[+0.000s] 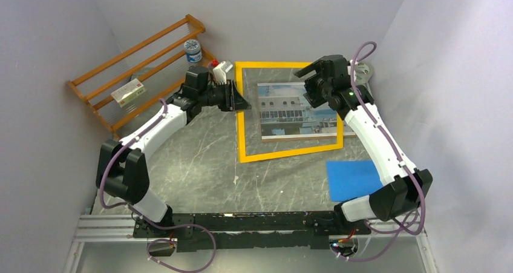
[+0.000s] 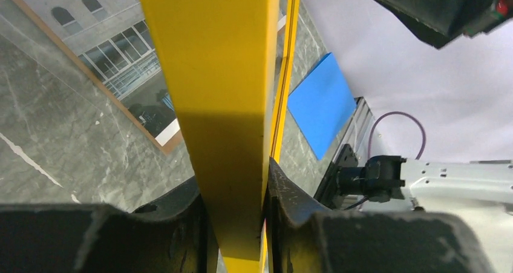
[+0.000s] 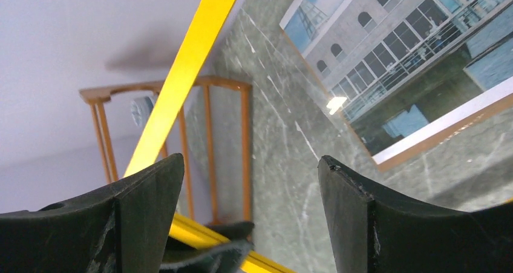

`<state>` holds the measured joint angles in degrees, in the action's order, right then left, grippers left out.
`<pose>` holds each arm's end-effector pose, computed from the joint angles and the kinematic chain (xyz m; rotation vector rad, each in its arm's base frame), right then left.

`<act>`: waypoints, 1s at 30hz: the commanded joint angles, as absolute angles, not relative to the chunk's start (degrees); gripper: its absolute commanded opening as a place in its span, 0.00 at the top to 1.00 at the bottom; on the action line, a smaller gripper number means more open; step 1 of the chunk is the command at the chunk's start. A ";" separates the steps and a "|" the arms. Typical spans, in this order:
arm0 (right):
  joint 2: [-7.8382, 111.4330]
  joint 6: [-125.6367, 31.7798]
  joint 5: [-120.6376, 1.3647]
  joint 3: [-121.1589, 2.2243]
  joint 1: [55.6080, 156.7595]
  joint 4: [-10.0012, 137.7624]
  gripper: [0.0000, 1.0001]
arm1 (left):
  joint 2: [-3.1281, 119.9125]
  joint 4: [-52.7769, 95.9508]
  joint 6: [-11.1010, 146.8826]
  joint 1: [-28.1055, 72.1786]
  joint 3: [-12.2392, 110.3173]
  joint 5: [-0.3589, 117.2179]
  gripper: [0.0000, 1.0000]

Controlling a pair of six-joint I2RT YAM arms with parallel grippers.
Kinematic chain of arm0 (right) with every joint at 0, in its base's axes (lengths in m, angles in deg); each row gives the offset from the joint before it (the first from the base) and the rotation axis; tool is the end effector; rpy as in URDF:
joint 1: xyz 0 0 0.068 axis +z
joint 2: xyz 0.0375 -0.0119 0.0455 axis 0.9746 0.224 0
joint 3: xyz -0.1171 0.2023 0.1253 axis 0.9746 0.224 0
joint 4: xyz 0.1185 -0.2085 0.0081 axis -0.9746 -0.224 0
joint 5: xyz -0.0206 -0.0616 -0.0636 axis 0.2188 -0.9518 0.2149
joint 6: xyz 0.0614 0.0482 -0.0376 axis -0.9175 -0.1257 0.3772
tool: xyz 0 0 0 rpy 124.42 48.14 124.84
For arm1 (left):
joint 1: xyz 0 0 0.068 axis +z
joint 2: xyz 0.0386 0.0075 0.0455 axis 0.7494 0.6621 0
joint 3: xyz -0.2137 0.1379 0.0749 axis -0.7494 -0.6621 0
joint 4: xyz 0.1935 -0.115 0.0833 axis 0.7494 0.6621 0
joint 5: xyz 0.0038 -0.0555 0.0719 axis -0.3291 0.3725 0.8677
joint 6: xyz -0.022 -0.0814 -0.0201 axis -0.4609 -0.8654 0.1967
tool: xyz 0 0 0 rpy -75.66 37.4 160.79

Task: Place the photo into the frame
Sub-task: Turn over the photo frame at the center of the board.

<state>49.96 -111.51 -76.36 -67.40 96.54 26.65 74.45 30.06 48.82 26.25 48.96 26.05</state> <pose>0.2998 0.0932 0.3591 1.0670 1.9735 0.7333 0.3278 -0.1883 0.2950 0.3327 2.1219 -1.2791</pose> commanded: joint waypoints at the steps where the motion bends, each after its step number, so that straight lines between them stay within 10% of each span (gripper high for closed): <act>1: 52.22 -122.57 -79.97 -70.47 95.43 25.28 0.15 | 69.71 31.57 57.72 25.25 47.52 29.63 0.97; 24: 55.63 -124.89 -72.75 -72.23 91.21 35.24 0.26 | 61.78 34.78 68.20 20.26 43.14 42.32 0.97; 30: 54.76 -125.83 -73.07 -70.98 91.19 37.00 0.54 | 59.53 33.82 68.16 20.24 41.25 41.17 0.98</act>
<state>56.01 -125.13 -73.76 -71.32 91.45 33.52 62.62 35.09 63.50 20.18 42.34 38.13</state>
